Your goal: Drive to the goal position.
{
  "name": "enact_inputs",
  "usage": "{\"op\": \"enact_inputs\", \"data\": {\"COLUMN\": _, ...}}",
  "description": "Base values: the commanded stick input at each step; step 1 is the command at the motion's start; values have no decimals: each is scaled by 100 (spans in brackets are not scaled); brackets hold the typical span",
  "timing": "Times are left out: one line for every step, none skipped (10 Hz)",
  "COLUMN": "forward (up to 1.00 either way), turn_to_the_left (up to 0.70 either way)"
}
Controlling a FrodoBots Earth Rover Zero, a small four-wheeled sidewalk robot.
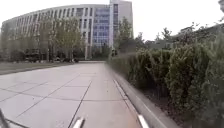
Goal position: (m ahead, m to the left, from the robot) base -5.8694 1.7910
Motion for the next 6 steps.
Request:
{"op": "enact_inputs", "data": {"forward": 2, "turn_to_the_left": 0}}
{"op": "enact_inputs", "data": {"forward": 0, "turn_to_the_left": 0}}
{"op": "enact_inputs", "data": {"forward": 0, "turn_to_the_left": 0}}
{"op": "enact_inputs", "data": {"forward": 0, "turn_to_the_left": 0}}
{"op": "enact_inputs", "data": {"forward": 0, "turn_to_the_left": 0}}
{"op": "enact_inputs", "data": {"forward": 0, "turn_to_the_left": 0}}
